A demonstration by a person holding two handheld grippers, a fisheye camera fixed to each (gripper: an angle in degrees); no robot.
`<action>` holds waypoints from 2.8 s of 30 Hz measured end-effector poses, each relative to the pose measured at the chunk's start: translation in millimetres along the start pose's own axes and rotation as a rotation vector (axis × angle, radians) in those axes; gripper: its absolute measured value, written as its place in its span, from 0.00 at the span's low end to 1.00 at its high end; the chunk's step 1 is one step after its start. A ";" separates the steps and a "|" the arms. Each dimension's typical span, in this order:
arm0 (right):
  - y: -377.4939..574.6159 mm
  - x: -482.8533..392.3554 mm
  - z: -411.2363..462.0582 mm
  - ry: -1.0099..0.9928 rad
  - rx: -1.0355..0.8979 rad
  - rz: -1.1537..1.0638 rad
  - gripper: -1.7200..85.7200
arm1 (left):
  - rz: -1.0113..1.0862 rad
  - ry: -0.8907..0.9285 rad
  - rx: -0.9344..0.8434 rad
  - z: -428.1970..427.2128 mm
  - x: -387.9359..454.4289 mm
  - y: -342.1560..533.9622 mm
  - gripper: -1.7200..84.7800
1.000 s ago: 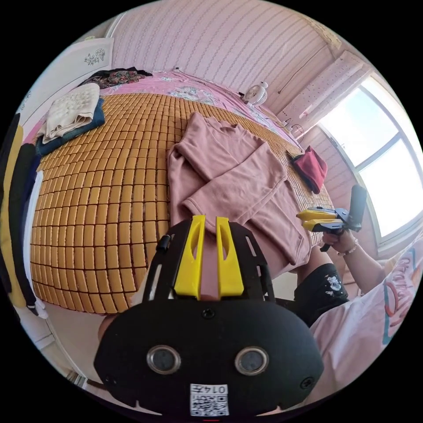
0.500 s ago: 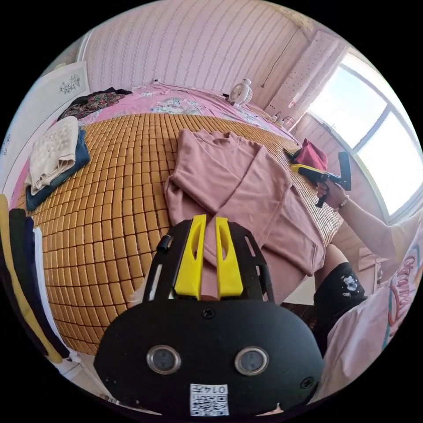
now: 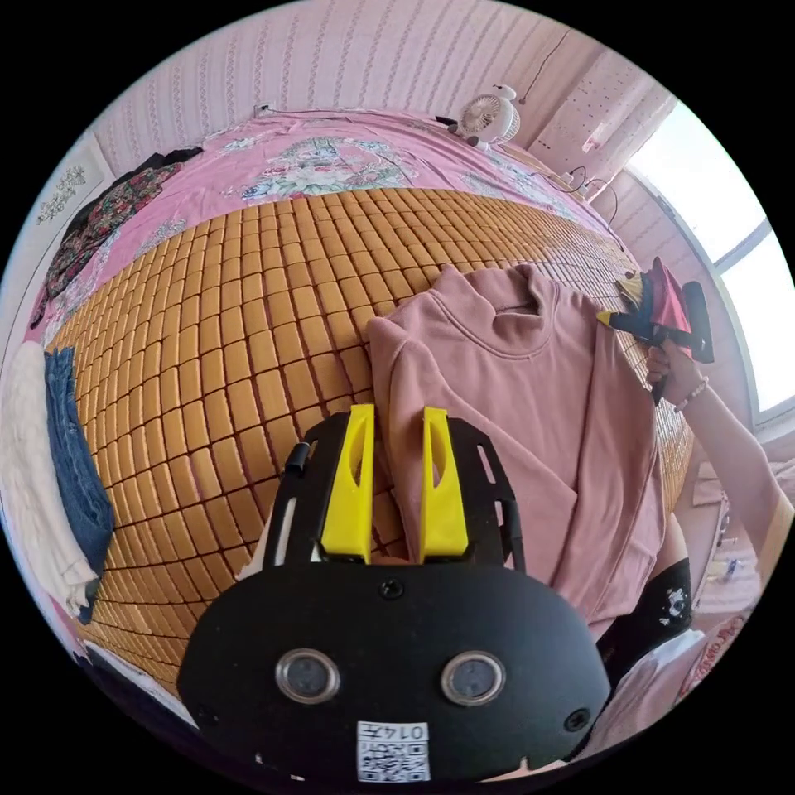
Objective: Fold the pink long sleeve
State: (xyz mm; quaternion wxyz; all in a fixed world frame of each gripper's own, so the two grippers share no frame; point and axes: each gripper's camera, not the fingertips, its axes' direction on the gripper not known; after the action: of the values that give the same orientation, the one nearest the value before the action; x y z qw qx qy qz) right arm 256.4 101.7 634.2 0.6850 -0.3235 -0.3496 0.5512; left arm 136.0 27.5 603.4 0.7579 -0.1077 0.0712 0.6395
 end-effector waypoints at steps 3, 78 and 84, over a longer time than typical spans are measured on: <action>-2.8 17.1 -13.9 -0.020 0.079 0.008 0.06 | -0.171 0.176 0.125 -11.9 -41.7 3.9 0.07; 411.6 -11.4 -127.2 0.060 -0.206 0.068 0.06 | -0.300 -0.016 -0.133 -78.1 168.5 360.8 0.04; 401.9 -11.6 -149.2 -0.008 -0.088 0.100 0.05 | -0.307 -0.064 -0.064 -92.9 172.7 346.8 0.04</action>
State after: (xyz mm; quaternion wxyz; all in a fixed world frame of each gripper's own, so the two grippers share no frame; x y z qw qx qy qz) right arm 166.7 155.3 218.2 0.6404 -0.3683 -0.3596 0.5699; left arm -173.0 223.7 446.1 0.8447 -0.1209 0.0090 0.5213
